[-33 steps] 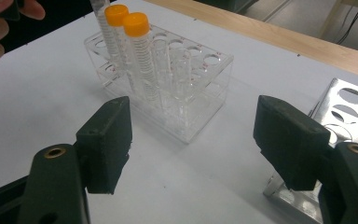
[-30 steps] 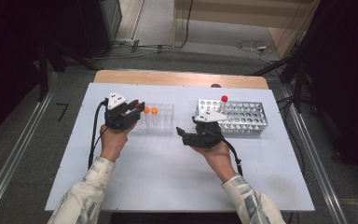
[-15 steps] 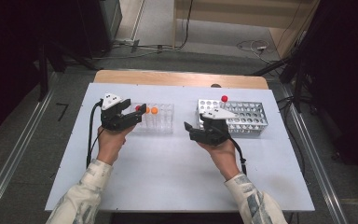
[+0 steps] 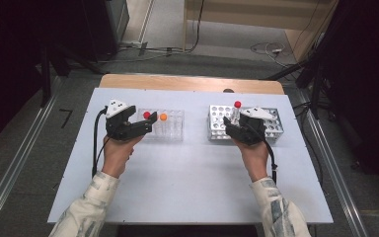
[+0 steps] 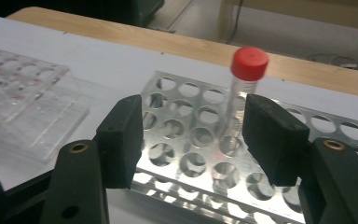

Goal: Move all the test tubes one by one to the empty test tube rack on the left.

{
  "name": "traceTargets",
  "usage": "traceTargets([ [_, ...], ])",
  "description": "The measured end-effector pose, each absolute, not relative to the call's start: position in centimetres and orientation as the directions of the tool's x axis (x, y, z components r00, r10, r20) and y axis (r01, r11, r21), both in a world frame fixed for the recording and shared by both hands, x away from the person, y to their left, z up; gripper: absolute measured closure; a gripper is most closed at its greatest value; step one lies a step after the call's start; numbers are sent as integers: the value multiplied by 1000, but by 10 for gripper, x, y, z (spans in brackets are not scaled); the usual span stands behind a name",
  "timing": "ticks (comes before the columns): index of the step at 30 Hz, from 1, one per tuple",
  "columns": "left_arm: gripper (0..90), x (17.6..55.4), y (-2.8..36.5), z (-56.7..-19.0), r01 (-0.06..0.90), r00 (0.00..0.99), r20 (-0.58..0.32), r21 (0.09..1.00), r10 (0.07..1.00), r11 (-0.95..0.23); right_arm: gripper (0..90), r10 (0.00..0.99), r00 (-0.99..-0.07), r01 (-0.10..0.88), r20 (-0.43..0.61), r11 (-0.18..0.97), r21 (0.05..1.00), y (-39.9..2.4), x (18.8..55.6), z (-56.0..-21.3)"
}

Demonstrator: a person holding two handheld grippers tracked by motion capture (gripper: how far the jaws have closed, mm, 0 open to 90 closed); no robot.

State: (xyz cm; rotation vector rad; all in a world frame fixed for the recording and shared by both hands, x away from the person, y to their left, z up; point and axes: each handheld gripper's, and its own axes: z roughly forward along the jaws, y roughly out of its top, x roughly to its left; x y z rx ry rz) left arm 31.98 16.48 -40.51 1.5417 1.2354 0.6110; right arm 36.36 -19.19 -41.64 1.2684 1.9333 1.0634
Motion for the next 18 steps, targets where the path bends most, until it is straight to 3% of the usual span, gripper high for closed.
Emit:
traceTargets([
  [6, 182, 319, 165, -404, 392, 341, -203, 918, 918, 57, 451, 948, -309, 481, -73, 223, 848, -198, 383, -425],
  [18, 183, 319, 165, -405, 396, 343, -200, 917, 918, 52, 560, 951, -301, 507, -74, 225, 832, -201, 409, -439],
])
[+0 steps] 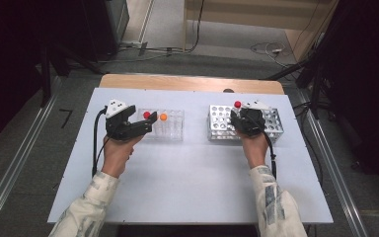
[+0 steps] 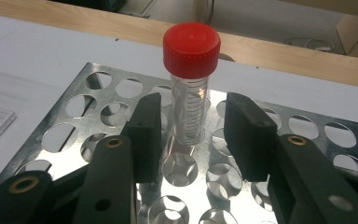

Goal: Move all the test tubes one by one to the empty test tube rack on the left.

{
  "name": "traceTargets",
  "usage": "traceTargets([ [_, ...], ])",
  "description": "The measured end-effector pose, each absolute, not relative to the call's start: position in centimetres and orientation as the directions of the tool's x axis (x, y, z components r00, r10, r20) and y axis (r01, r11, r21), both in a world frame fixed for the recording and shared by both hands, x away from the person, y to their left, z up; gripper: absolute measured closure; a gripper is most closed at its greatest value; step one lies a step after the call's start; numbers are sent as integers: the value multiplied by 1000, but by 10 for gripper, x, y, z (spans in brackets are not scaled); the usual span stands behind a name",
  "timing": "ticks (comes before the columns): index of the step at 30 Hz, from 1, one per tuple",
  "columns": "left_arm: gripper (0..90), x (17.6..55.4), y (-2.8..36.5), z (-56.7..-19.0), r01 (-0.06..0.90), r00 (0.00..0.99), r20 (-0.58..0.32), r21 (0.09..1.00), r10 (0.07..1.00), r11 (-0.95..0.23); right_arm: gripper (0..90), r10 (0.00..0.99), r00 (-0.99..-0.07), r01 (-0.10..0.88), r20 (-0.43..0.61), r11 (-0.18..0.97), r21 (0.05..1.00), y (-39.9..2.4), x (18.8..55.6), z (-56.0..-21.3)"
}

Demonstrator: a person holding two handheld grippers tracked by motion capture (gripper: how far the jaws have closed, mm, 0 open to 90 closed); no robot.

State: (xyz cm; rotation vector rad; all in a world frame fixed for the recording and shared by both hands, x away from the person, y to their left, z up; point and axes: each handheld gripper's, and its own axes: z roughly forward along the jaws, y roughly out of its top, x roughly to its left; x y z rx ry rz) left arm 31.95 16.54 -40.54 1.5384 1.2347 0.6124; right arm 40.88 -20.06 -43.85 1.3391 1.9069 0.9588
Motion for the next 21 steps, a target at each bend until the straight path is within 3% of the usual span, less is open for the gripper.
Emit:
traceTargets([
  [8, 183, 321, 164, -408, 401, 349, -197, 915, 916, 44, 616, 948, -310, 503, -66, 223, 835, -198, 415, -440],
  [13, 185, 320, 164, -407, 400, 348, -196, 916, 917, 44, 712, 950, -306, 509, -69, 224, 831, -197, 417, -442],
  [21, 185, 319, 165, -407, 396, 350, -198, 917, 915, 46, 715, 951, -303, 476, -66, 211, 854, -199, 411, -428],
])
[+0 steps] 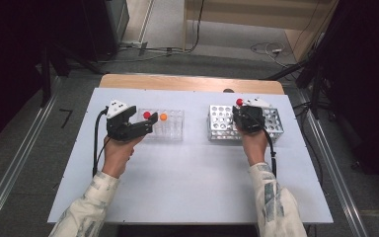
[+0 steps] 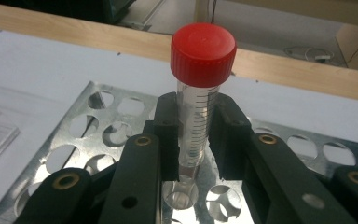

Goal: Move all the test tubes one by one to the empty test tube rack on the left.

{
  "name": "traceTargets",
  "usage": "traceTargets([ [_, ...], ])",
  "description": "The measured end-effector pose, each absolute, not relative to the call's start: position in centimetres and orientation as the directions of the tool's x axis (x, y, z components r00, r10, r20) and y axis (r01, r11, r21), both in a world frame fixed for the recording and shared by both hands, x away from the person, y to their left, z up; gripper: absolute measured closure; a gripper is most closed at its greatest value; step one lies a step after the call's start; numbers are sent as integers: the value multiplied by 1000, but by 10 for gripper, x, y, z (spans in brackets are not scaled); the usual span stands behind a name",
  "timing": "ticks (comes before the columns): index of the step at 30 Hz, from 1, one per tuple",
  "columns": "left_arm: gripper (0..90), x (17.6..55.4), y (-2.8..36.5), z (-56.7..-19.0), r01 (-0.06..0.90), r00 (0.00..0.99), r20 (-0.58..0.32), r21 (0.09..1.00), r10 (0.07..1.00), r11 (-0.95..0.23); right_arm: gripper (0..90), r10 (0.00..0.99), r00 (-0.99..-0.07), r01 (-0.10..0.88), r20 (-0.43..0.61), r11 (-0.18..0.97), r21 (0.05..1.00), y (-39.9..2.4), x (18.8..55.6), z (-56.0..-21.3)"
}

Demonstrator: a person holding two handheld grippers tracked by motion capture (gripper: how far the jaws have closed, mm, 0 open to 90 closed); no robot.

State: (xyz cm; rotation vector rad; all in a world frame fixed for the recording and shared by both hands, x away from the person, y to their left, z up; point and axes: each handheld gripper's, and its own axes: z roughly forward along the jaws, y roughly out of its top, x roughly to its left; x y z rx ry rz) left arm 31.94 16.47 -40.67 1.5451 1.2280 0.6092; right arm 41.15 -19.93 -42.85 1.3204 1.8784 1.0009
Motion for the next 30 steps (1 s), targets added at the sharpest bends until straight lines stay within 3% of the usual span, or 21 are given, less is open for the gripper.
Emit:
traceTargets([
  [12, 185, 317, 164, -403, 386, 353, -197, 921, 914, 50, 715, 938, -339, 379, -64, 198, 904, -200, 386, -387],
  [20, 185, 314, 163, -399, 373, 363, -194, 927, 911, 48, 715, 881, -473, 364, -19, 215, 906, -181, 362, -377],
  [30, 186, 304, 146, -391, 354, 430, -177, 935, 885, 15, 714, 778, -628, 386, -13, 326, 863, -135, 343, -400],
])
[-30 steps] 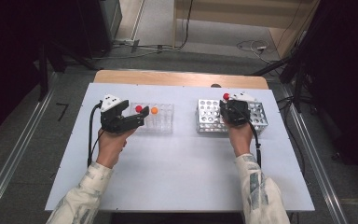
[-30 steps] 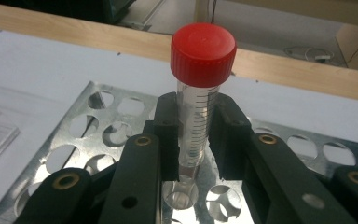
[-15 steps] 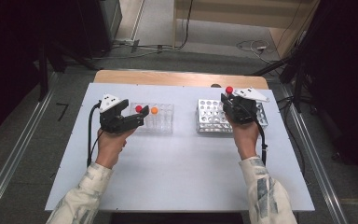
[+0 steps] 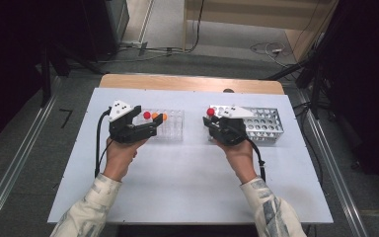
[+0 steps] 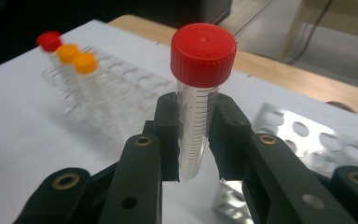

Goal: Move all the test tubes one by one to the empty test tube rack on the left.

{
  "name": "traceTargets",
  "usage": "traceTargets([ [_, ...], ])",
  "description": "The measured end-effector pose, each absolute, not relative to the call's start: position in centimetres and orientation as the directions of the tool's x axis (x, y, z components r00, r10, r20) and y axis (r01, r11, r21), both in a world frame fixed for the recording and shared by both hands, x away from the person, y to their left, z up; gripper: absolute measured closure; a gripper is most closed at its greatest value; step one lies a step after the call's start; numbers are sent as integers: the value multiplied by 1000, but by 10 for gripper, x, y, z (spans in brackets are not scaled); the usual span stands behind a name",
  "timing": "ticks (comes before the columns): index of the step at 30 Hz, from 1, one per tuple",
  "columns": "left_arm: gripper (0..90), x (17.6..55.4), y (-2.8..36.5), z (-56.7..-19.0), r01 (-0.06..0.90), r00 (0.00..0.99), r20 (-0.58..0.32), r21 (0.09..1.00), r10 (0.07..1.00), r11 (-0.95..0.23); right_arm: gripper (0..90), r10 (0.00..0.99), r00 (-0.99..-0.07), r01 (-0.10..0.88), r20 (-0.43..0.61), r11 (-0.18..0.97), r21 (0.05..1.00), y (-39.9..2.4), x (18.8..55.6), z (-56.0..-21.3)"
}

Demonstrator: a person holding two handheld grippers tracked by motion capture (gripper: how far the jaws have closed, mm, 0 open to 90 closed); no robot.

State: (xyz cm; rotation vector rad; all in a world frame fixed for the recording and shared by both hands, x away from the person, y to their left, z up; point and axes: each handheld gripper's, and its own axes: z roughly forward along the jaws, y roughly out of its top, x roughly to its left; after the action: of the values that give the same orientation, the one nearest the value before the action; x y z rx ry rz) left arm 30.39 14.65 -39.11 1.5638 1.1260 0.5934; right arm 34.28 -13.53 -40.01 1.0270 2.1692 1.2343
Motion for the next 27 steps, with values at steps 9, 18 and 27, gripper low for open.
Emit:
traceTargets([
  [9, 268, 293, 113, -392, 352, 573, -131, 931, 809, -98, 715, 684, -729, 372, -19, 419, 829, -88, 326, -422],
  [18, 512, 293, 101, -406, 366, 617, -105, 915, 780, -167, 714, 632, -775, 347, -9, 437, 830, -65, 314, -424],
  [27, 685, 294, 103, -408, 364, 609, -101, 917, 787, -165, 714, 622, -783, 349, 0, 440, 827, -62, 315, -426],
])
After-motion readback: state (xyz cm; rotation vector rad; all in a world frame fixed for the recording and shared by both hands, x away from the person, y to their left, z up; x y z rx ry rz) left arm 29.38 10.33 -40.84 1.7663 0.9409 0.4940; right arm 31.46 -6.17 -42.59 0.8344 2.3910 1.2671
